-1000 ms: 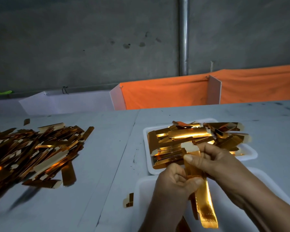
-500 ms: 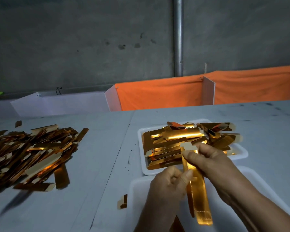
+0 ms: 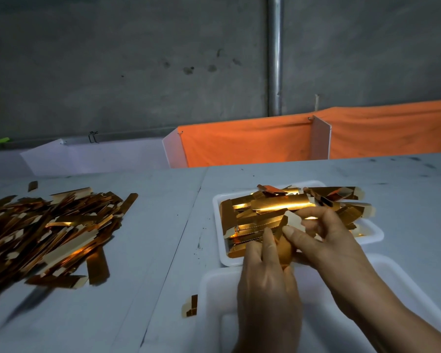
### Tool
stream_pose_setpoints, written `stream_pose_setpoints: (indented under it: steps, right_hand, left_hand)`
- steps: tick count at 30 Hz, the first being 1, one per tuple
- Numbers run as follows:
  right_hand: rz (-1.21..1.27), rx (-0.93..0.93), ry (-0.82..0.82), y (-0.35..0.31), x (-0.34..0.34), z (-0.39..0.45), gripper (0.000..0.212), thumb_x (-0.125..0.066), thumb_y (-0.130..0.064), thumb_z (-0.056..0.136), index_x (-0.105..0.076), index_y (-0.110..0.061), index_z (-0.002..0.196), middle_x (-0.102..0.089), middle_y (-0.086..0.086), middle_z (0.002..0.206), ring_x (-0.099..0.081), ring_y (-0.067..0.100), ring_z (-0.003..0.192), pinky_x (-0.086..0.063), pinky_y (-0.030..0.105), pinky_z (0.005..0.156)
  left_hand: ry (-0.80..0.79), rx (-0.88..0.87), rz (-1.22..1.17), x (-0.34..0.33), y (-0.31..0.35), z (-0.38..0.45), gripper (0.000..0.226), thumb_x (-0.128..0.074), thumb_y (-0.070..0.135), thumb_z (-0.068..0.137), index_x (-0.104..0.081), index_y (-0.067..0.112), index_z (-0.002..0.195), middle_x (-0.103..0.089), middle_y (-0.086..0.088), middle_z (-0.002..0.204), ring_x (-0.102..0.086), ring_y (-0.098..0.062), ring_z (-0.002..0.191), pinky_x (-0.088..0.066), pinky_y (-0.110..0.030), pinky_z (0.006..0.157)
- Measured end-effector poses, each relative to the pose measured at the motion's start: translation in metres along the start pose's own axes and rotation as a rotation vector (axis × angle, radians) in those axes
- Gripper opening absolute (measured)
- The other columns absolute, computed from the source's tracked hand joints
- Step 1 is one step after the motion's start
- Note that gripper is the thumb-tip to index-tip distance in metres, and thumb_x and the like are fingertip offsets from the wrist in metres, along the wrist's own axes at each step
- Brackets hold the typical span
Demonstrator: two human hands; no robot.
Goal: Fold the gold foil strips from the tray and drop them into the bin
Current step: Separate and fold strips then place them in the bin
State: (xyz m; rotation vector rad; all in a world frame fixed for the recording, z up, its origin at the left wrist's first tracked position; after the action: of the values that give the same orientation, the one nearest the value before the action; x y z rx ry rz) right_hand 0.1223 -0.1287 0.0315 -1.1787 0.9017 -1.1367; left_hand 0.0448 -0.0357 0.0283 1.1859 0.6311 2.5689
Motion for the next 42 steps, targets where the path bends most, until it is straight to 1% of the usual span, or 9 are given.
stream_pose_setpoints:
  steps: [2, 5, 9, 12, 16, 25, 34, 39, 42]
  right_hand:
    - [-0.042, 0.053, 0.016, -0.007, 0.004, 0.000, 0.028, -0.072, -0.025, 0.079, -0.055, -0.034, 0.099, -0.068, -0.010, 0.087, -0.070, 0.008, 0.078, -0.055, 0.026, 0.071]
    - [-0.101, 0.077, -0.016, -0.013, 0.006, -0.001, 0.025, -0.072, -0.030, 0.076, -0.057, -0.034, 0.096, -0.073, -0.008, 0.084, -0.071, 0.006, 0.079, -0.052, 0.031, 0.078]
    - [-0.171, 0.054, -0.099, -0.012, 0.003, 0.000, 0.021, -0.073, -0.023, 0.079, -0.062, -0.027, 0.096, -0.071, -0.003, 0.083, -0.069, 0.006, 0.078, -0.058, 0.033, 0.077]
    - [-0.171, 0.034, -0.135, -0.009, 0.001, 0.000, 0.020, -0.073, -0.020, 0.079, -0.063, -0.025, 0.095, -0.070, -0.007, 0.077, -0.069, 0.006, 0.077, -0.057, 0.031, 0.073]
    - [-0.096, 0.002, -0.170, -0.008, 0.002, 0.002, 0.020, -0.074, -0.016, 0.077, -0.065, -0.022, 0.094, -0.066, 0.009, 0.085, -0.069, 0.018, 0.079, -0.058, 0.026, 0.066]
    - [-0.037, -0.142, -0.244, -0.002, 0.005, 0.004, 0.019, -0.071, -0.009, 0.080, -0.062, -0.005, 0.096, -0.066, 0.000, 0.067, -0.071, 0.017, 0.072, -0.058, 0.026, 0.067]
    - [0.040, -0.180, -0.356, -0.007, 0.011, 0.003, 0.020, -0.075, -0.014, 0.065, -0.063, -0.007, 0.079, -0.058, 0.015, 0.077, -0.067, 0.022, 0.071, -0.056, 0.024, 0.063]
    - [-0.012, -0.152, -0.387, -0.011, 0.018, 0.004, 0.020, -0.075, -0.021, 0.063, -0.068, -0.009, 0.077, -0.066, 0.023, 0.085, -0.070, 0.025, 0.077, -0.057, 0.024, 0.064]
    - [-0.073, -0.109, -0.445, -0.013, 0.017, 0.002, 0.016, -0.073, -0.023, 0.066, -0.072, -0.016, 0.080, -0.070, 0.018, 0.091, -0.070, 0.022, 0.085, -0.056, 0.022, 0.065]
  left_hand:
    - [0.017, -0.015, -0.020, 0.002, -0.001, 0.000, 0.065, -0.083, 0.003, 0.066, -0.057, 0.001, 0.126, -0.066, -0.012, 0.099, -0.069, -0.021, 0.086, -0.059, -0.025, 0.067]
    - [0.016, 0.033, -0.025, 0.008, -0.001, 0.003, 0.062, -0.071, 0.019, 0.083, -0.045, 0.009, 0.138, -0.059, -0.010, 0.117, -0.062, -0.021, 0.104, -0.056, -0.030, 0.083]
    - [0.061, -0.009, 0.005, 0.009, 0.000, 0.004, 0.060, -0.082, 0.017, 0.071, -0.059, 0.001, 0.125, -0.064, -0.012, 0.099, -0.067, -0.022, 0.081, -0.056, -0.024, 0.062]
    - [0.078, -0.018, -0.005, 0.010, 0.000, 0.002, 0.063, -0.079, 0.025, 0.075, -0.056, 0.004, 0.129, -0.063, -0.010, 0.103, -0.066, -0.023, 0.085, -0.053, -0.024, 0.065]
    - [0.086, -0.031, -0.009, 0.009, 0.002, 0.002, 0.065, -0.072, 0.037, 0.080, -0.049, 0.015, 0.136, -0.056, -0.004, 0.116, -0.060, -0.017, 0.098, -0.048, -0.023, 0.075]
    - [0.028, -0.084, 0.110, 0.005, 0.001, 0.000, 0.061, -0.090, 0.032, 0.056, -0.068, 0.013, 0.109, -0.064, 0.002, 0.091, -0.063, -0.014, 0.074, -0.055, -0.028, 0.058]
    - [0.049, -0.179, 0.167, 0.007, 0.003, -0.001, 0.054, -0.089, 0.029, 0.059, -0.069, 0.011, 0.106, -0.066, 0.003, 0.085, -0.064, -0.010, 0.076, -0.054, -0.030, 0.063]
    - [0.048, -0.232, 0.184, 0.007, 0.007, -0.001, 0.052, -0.087, 0.035, 0.059, -0.069, 0.014, 0.104, -0.065, 0.006, 0.084, -0.062, -0.008, 0.074, -0.053, -0.025, 0.063]
    - [0.027, -0.222, 0.196, 0.008, 0.004, 0.000, 0.051, -0.086, 0.032, 0.061, -0.068, 0.015, 0.105, -0.064, 0.005, 0.085, -0.062, -0.008, 0.075, -0.054, -0.028, 0.065]
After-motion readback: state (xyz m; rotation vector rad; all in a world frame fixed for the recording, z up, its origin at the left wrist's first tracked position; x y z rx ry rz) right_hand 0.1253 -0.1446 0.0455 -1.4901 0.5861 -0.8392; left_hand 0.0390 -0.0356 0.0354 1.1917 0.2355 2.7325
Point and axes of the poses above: each hand's wrist, its own z-axis towards the middle knuckle, its own x-axis out of the back of the hand, y = z × x, the point moved 6 cm from there along z, towards the middle knuckle
